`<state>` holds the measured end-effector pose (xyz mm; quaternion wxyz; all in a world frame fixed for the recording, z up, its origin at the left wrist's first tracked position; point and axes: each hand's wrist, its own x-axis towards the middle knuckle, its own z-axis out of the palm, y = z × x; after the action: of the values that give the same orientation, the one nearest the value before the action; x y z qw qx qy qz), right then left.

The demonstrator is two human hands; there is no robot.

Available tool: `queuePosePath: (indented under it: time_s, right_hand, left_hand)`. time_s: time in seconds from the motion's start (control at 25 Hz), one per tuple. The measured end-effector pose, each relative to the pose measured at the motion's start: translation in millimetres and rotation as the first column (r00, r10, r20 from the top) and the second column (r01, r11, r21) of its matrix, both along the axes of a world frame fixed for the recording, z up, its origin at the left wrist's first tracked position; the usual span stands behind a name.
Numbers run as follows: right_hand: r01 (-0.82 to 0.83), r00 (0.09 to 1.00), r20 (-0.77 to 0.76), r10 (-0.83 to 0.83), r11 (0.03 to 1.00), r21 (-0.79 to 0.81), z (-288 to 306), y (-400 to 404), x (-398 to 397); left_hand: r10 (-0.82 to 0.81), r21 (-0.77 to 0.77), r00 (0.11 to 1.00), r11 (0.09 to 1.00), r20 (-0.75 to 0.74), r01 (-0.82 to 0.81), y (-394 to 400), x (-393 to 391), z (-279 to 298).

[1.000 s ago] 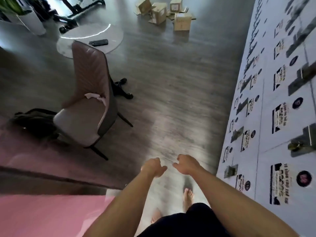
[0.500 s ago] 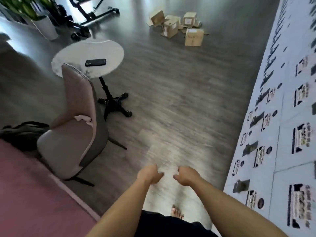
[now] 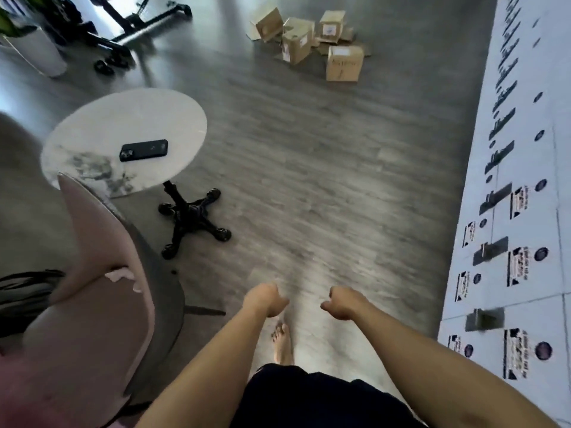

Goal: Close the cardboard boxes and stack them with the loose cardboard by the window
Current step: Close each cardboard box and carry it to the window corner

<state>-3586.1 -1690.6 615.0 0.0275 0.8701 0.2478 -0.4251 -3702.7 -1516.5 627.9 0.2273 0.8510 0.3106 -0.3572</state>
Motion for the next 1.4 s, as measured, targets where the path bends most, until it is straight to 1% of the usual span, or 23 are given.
queuePosePath:
  time_s: [0.12,0.2,0.4,0.48,0.56,0.68,0.8,0.96,1.08,1.28,1.4]
  right_hand:
    - [0.044,0.998,0.035,-0.046,0.998,0.047,7.4,55.1,53.0]
    - [0.055,0.998,0.024,-0.057,0.995,0.078,14.1,87.0,80.7]
    - [0.031,0.999,-0.015,-0.03,0.999,0.027,2.6,150.9,162.5]
    - [0.012,1.0,-0.022,-0.011,1.0,0.02,-5.6,173.0,208.8]
    - [0.029,0.999,-0.037,-0.028,0.999,0.021,-8.0,194.1,255.9]
    - [0.029,0.999,-0.038,-0.028,0.999,0.027,-3.2,234.3,342.4]
    - [-0.031,0.999,-0.028,0.032,0.998,0.047,0.3,282.0,417.5]
    - [-0.031,0.999,-0.041,0.033,0.999,0.03,-8.0,354.1,482.9]
    - [-0.039,0.999,-0.033,0.039,0.999,0.01,-13.6,413.7,538.5]
    - [0.082,0.997,0.006,-0.082,0.996,0.035,11.3,495.1,646.3]
    - [0.131,0.991,0.03,-0.133,0.989,0.067,15.2,530.5,710.3]
  left_hand:
    - [0.01,0.033,1.0,0.999,-0.014,-0.01,68.5,57.1,2.1]
    - [0.0,0.026,1.0,1.0,-0.01,0.0,93.2,92.7,3.1]
    - [-0.075,-0.005,0.997,0.997,-0.017,0.075,136.9,185.8,-9.7]
    - [-0.078,-0.012,0.996,0.997,-0.031,0.077,158.7,230.6,-11.7]
    - [-0.063,-0.023,0.997,0.998,-0.045,0.062,182.2,275.7,-9.2]
    - [-0.025,-0.004,0.999,1.0,-0.022,0.025,229.4,351.2,3.6]
    - [-0.001,0.03,1.0,1.0,0.03,0.0,277.8,412.4,7.3]
    - [-0.027,0.046,1.0,0.999,0.0,0.027,336.0,480.9,-8.1]
    - [-0.036,0.009,0.999,0.999,-0.001,0.036,394.7,542.2,-22.0]
    - [-0.054,-0.01,0.998,0.999,-0.013,0.054,493.7,642.2,-19.7]
    - [-0.041,-0.029,0.999,0.999,0.01,0.041,533.0,716.4,-16.9]
